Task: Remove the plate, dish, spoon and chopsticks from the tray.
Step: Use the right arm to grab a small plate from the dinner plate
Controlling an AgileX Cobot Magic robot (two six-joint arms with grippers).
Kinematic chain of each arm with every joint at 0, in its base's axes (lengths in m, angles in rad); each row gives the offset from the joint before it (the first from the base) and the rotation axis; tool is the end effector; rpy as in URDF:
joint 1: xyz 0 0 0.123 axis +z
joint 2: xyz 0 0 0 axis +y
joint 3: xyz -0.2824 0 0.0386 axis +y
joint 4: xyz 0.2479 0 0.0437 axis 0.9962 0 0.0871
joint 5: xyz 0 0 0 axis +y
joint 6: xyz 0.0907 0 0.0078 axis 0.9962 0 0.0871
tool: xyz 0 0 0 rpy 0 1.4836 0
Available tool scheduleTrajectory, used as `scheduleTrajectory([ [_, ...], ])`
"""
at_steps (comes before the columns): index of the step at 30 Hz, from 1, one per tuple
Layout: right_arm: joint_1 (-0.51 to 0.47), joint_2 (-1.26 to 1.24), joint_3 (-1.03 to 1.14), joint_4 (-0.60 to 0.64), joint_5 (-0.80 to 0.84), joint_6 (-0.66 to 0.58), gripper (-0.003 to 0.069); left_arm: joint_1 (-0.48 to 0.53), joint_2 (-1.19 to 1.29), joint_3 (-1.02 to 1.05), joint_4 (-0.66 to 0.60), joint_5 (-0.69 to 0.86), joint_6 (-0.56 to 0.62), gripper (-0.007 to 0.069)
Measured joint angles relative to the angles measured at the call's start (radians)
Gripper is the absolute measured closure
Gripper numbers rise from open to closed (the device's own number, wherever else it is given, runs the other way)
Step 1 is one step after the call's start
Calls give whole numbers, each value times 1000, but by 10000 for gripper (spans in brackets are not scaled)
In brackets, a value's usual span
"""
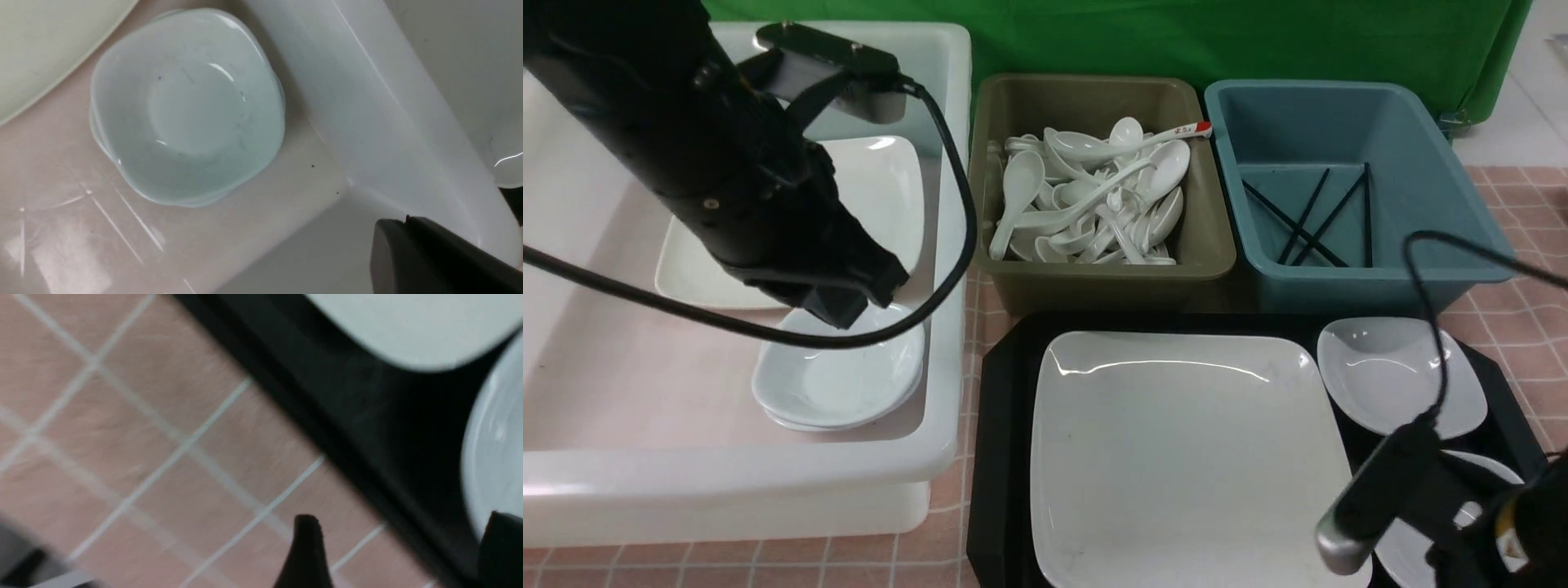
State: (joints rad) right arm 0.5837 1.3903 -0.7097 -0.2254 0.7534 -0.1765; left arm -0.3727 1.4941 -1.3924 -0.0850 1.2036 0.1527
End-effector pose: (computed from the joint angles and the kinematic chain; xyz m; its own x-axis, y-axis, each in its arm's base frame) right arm 0.1983 0.1143 0.1982 -0.5914 -0.7880 -0.1711 -0.7571 0.6156 -0.2187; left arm 0.2761 -0.1157 0.3407 -0.8198 0.4509 -0.3530 0.4921 0.8700 -0.0316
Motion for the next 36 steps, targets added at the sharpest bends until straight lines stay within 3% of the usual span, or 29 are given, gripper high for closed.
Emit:
scheduleTrajectory([
  [7, 29, 188, -1, -275, -93, 218, 77, 0, -1, 0, -30, -17, 0, 627],
  [13, 31, 245, -15, -344, -88, 253, 110, 0, -2, 1, -40, -18, -2, 627],
  [15, 35, 249, -16, -337, -87, 254, 211, 0, -2, 1, -42, -18, -2, 627],
  [16, 35, 249, -16, -337, -88, 255, 224, 0, -2, 1, -42, -18, -2, 627],
  [17, 35, 258, -19, -340, -77, 255, 340, 0, -2, 1, -44, -18, -2, 627],
  [18, 35, 263, -21, -344, -70, 254, 398, 0, -2, 2, -44, -18, -2, 627],
  [21, 39, 264, -58, -365, -20, 252, 489, 0, -2, 2, -45, -18, -2, 627],
  [29, 38, 217, -180, -270, 154, 198, 578, 0, -3, 2, -45, -18, -2, 627],
  [36, 38, 75, -301, -115, 251, 144, 582, 0, -22, 0, -16, -15, 4, 627],
])
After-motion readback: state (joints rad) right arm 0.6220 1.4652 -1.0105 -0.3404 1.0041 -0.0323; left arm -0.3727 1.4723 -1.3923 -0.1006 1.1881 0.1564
